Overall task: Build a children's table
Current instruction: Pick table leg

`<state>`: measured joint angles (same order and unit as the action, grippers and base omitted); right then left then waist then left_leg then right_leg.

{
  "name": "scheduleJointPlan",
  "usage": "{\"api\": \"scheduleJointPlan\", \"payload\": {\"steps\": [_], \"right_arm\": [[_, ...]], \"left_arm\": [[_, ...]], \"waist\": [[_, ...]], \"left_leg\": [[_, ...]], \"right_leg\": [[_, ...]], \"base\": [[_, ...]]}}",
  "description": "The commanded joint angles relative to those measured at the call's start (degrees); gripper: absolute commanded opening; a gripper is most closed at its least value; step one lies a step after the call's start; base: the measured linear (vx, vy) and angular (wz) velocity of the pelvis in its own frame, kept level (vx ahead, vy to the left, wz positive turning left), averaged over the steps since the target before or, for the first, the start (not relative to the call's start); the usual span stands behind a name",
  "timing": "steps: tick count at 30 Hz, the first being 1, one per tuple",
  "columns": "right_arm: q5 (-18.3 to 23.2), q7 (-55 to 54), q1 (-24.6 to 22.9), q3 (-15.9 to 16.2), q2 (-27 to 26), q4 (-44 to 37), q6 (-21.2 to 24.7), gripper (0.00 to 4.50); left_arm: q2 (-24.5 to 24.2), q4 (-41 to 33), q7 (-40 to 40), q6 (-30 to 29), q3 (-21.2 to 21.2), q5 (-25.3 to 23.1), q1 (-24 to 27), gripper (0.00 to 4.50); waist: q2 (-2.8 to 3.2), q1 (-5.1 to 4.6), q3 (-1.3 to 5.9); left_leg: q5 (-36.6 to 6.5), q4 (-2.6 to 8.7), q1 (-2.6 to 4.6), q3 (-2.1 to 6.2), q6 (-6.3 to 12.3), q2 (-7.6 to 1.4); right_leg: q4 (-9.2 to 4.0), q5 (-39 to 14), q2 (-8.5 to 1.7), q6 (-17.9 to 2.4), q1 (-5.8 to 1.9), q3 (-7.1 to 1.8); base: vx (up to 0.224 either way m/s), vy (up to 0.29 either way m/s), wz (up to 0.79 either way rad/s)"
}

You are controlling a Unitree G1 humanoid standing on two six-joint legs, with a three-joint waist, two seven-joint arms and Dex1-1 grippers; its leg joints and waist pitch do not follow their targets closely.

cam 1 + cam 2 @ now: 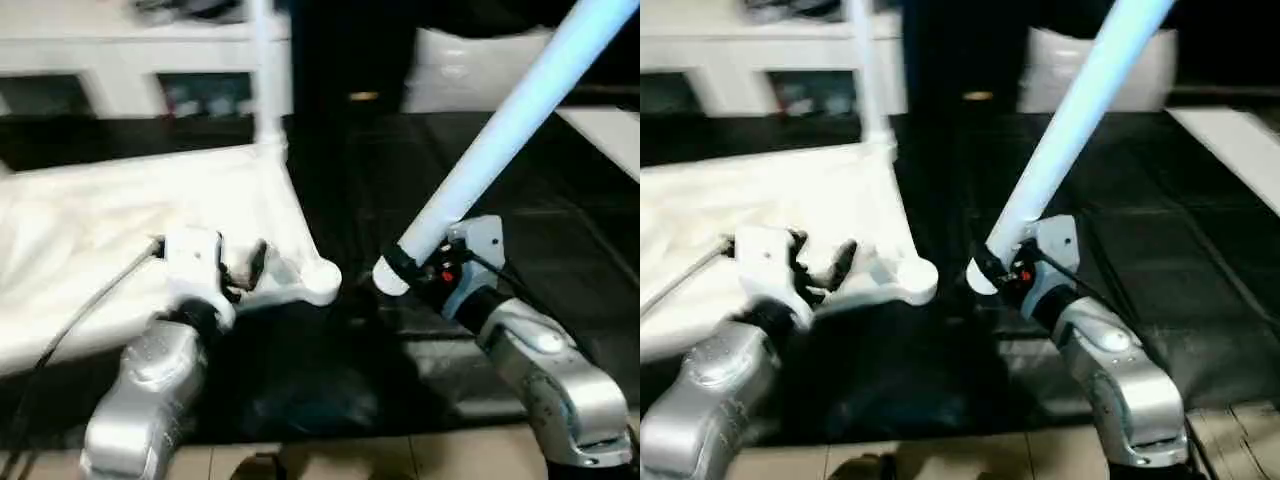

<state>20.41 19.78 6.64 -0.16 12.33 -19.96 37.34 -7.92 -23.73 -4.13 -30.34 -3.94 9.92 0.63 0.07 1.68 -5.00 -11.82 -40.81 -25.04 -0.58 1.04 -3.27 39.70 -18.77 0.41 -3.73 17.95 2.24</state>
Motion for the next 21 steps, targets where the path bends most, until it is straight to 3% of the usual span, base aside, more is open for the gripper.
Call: {"api": "scheduleJointPlan", "payload": {"steps": [1,2,3,4,5,6,7,8,9,10,11,12,13,14,15,16,17,18,19,20,21], "right_arm": [[0.86,-0.32,-0.07,-1.12,0.19,-1.18,0.77,1.89],[0.39,-0.40,-0.83,-0.57,0.38,-1.76,0.31,1.89],[0.27,-0.44,-1.21,-0.42,0.39,-1.99,0.10,1.89],[0.15,-0.47,-1.56,-0.28,0.39,-2.20,-0.09,1.89],[0.04,-0.77,-2.63,-0.15,0.19,-2.82,-0.42,1.89],[0.17,-0.85,-3.12,-0.16,0.14,-3.12,-0.25,1.89],[0.12,-0.86,-3.59,-0.02,0.17,-3.48,-0.37,1.89],[0.03,-0.88,-3.88,0.13,0.15,-3.74,-0.44,1.89],[-0.04,-0.84,-4.04,0.32,0.20,-3.90,-0.33,1.89],[-0.18,-0.69,-4.10,0.65,0.46,-4.02,-0.24,1.89],[-0.85,0.67,-4.31,2.88,1.95,-4.76,0.06,1.89],[-0.84,1.16,-4.46,3.51,2.26,-5.16,-0.05,1.89],[-1.29,1.35,-4.52,4.24,2.63,-5.51,-0.29,1.89],[-1.71,1.32,-4.61,4.66,2.75,-5.74,-0.55,1.89],[-1.95,1.35,-4.66,4.86,2.79,-5.79,-0.79,1.89],[-1.88,1.63,-4.77,4.94,2.67,-5.67,-1.19,1.89],[-1.49,1.66,-4.82,4.70,2.44,-5.58,-1.07,1.89],[-0.39,1.83,-4.97,3.92,1.82,-5.38,-0.73,1.89],[-0.41,2.01,-4.96,3.76,1.94,-5.34,-0.89,1.89],[-0.57,2.00,-4.94,3.85,2.14,-5.31,-1.06,1.89],[-0.91,1.94,-4.88,4.06,2.57,-5.19,-1.46,1.89]], "left_arm": [[-0.14,-2.00,0.39,-0.44,0.27,0.05,-0.97,3.80],[-0.45,-1.90,0.53,-0.69,0.41,-0.46,-0.96,3.80],[-0.54,-1.90,0.59,-0.58,0.64,-0.58,-0.96,3.80],[-0.62,-1.90,0.64,-0.49,0.84,-0.68,-0.95,3.80],[-0.65,-1.99,0.75,0.14,1.70,-0.82,-0.92,3.80],[-0.37,-2.18,0.57,0.41,2.40,-0.21,-0.85,3.80],[-0.45,-2.61,0.57,0.30,2.93,-0.17,-0.63,3.80],[-0.58,-2.91,0.55,0.20,3.31,-0.13,-0.45,3.80],[-0.63,-3.13,0.23,0.16,3.57,0.28,-0.27,3.80],[-0.67,-3.32,0.03,0.06,3.69,0.56,-0.13,3.80],[-0.63,-3.99,-0.14,-0.04,3.86,0.93,0.34,3.80],[-0.51,-4.32,-0.13,-0.40,3.93,1.16,0.58,3.80],[-0.64,-4.53,-0.09,-0.45,3.81,0.94,0.81,3.80],[-0.78,-4.63,-0.11,-0.45,3.74,0.74,0.94,3.80],[-0.80,-4.66,-0.13,-0.44,3.73,0.64,1.02,3.80],[-0.57,-4.69,-0.23,-0.56,3.84,0.74,1.16,3.80],[-0.60,-4.69,-0.28,-0.49,3.77,0.64,1.22,3.80],[-0.57,-4.74,-0.45,-0.43,3.64,0.49,1.45,3.80],[-0.49,-4.82,-0.55,-0.44,3.56,0.38,1.58,3.80],[-0.47,-4.86,-0.55,-0.42,3.52,0.36,1.59,3.80],[-0.48,-4.91,-0.56,-0.31,3.41,0.30,1.61,3.80]], "waist": [[-1.98,0.96,1.61],[-1.71,2.10,2.61],[-1.66,2.17,2.76],[-0.52,2.48,3.43],[1.09,1.83,4.17],[1.76,0.85,4.31],[2.16,-0.42,5.02],[2.30,-1.69,4.48],[1.07,-0.87,2.72],[-0.02,0.13,2.05],[-0.17,1.64,1.23],[-0.59,1.70,-0.46],[-0.30,1.02,-0.74],[-0.36,-0.36,-0.91],[0.26,-0.33,-0.91],[0.77,-0.59,-1.01],[1.48,-0.38,-0.83],[2.45,-1.99,-1.05],[4.91,-2.88,-1.00],[4.55,-4.22,1.36],[4.77,-4.11,2.60]], "left_leg": [[-1.14,-0.32,-1.09,-3.46,0.81,-0.05],[-0.21,3.10,-0.64,-3.51,2.90,-1.64],[1.00,4.33,-0.36,-3.48,3.46,-2.04],[1.86,5.20,-0.05,-3.25,4.12,-2.75],[4.68,6.61,2.12,-1.12,7.75,-7.84],[5.64,7.59,3.53,1.37,11.14,-12.84],[9.05,8.17,6.11,4.82,16.18,-18.37],[12.51,8.17,9.19,7.72,20.75,-21.09],[1.06,6.76,5.18,3.09,12.27,-13.81],[-6.91,5.65,2.77,-0.33,7.49,-9.05],[-7.40,-0.03,1.51,-3.22,3.32,-4.04],[-6.12,-1.30,0.26,-2.91,2.28,-4.27],[-6.72,-1.70,1.07,-2.86,1.69,-4.39],[-5.17,-3.49,1.18,-3.54,1.96,-4.29],[-4.62,-3.18,1.45,-3.79,2.25,-4.40],[-4.83,-1.46,1.15,-4.42,2.46,-5.66],[-5.83,-0.18,1.44,-4.67,2.71,-6.35],[-13.98,5.27,7.15,-4.61,-0.69,-7.65],[-29.87,12.93,10.33,1.20,-1.62,-13.20],[-32.30,14.42,13.14,4.15,-0.22,-16.27],[-26.58,12.33,15.37,4.88,4.48,-15.81]], "right_leg": [[-10.89,-2.95,-9.47,-3.11,-1.81,-7.50],[-8.80,12.06,-8.60,9.60,-4.12,-7.89],[-8.39,17.39,-7.41,12.57,-4.43,-6.56],[-7.88,23.47,-6.75,15.26,-4.66,-5.79],[-5.10,34.09,-5.62,21.62,-3.11,-3.01],[-2.97,31.78,-7.56,21.99,-1.28,-2.15],[-0.19,25.95,-10.73,19.78,1.51,-3.01],[1.85,11.37,-14.47,10.66,6.22,-7.51],[-3.10,7.07,-14.08,3.69,3.36,-9.03],[-6.09,1.65,-13.19,3.65,-0.60,-10.10],[-10.81,-22.10,-12.31,9.67,-3.05,-11.51],[-12.61,-41.19,-13.10,5.49,-3.63,-8.44],[-13.64,-48.13,-12.89,3.21,-2.95,-7.63],[-15.23,-55.08,-14.77,-0.84,-3.38,-1.72],[-15.72,-54.26,-14.85,-2.59,-3.93,-0.85],[-16.31,-50.18,-15.33,-4.42,-6.08,2.42],[-16.53,-47.03,-15.27,-4.53,-7.22,3.78],[-14.61,-35.04,-8.42,-4.47,-5.43,4.90],[-5.84,-17.66,-3.32,-2.92,-2.64,4.90],[-0.90,-9.88,-3.02,-1.75,-0.85,3.47],[1.31,-4.15,-3.41,1.91,2.77,2.19]], "base": [[0.022,-0.241,-0.01],[0.022,-0.241,-0.01],[0.026,-0.192,0.03],[0.022,-0.130,0.01],[0.022,-0.130,0.01],[0.033,-0.086,0.06],[0.026,-0.081,0.02],[0.026,-0.081,0.02],[0.000,0.000,0.00],[0.000,0.000,0.00],[0.000,0.000,0.00],[0.000,0.000,0.00],[0.000,0.056,0.07],[0.000,0.056,0.07],[0.034,0.083,0.37],[0.079,0.113,0.54],[0.079,0.113,0.54],[0.077,0.133,0.48],[0.128,0.151,0.30],[0.128,0.151,0.30],[0.203,0.131,0.17]]}}
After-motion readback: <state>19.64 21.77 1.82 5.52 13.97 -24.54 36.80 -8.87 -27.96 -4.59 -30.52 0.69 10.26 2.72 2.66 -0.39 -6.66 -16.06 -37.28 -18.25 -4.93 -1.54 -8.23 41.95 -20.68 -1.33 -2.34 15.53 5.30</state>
